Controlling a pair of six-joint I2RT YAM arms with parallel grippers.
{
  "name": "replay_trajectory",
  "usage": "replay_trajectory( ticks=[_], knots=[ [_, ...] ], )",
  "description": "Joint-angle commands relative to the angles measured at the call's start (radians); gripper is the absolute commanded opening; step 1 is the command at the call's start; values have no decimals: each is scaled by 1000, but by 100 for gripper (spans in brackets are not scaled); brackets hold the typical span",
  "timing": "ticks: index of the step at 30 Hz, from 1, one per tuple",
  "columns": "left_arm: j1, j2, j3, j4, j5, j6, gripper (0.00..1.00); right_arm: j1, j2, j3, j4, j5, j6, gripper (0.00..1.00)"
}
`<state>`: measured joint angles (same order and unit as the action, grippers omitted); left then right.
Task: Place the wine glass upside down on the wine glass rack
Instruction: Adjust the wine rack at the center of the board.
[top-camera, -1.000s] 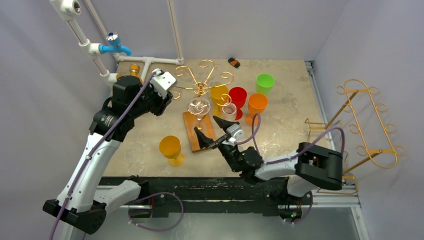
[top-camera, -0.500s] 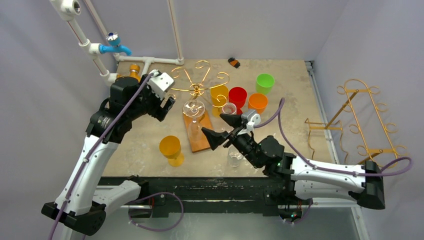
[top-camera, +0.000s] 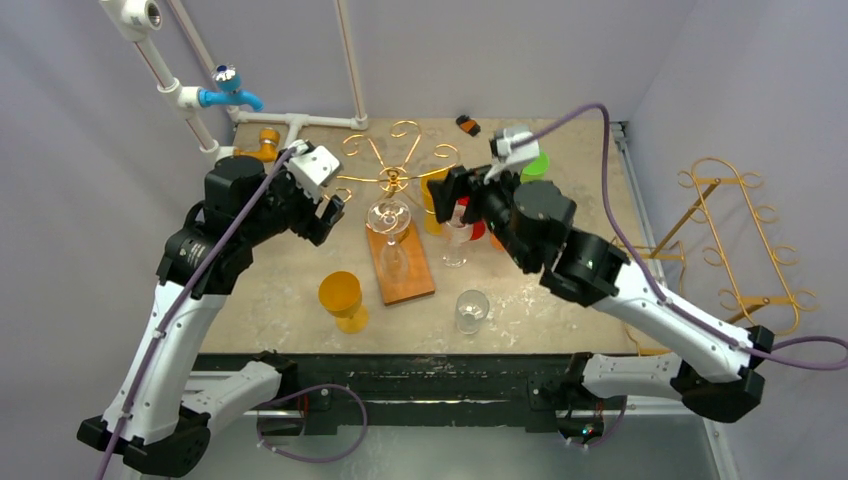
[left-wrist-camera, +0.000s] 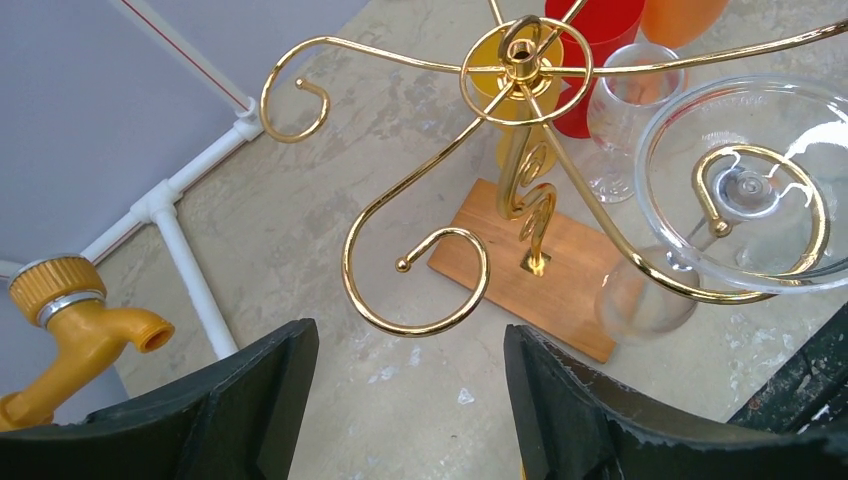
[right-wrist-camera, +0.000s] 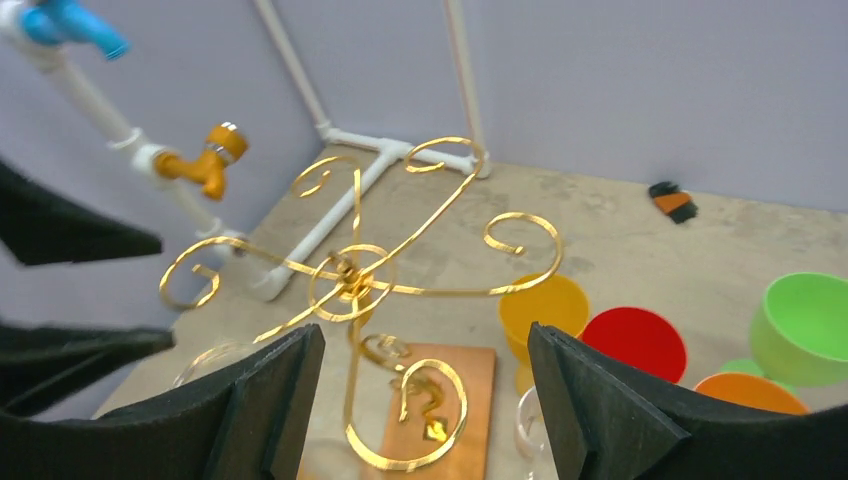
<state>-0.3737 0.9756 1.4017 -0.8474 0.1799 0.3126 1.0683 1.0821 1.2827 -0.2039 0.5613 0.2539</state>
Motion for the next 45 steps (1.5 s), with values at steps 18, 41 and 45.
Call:
replay_trajectory(
  ticks=[18,41,45],
  knots=[
    [-1,105,70,53,-32,-36,61,-291,377,448,-217,-88,-93,72],
    [-1,155,32,162,-155,13,55,-302,340,300,-146,-194,-42,46],
    [0,150,14,176,-169,34,55,-302,318,268,-131,-206,-36,43]
  ],
)
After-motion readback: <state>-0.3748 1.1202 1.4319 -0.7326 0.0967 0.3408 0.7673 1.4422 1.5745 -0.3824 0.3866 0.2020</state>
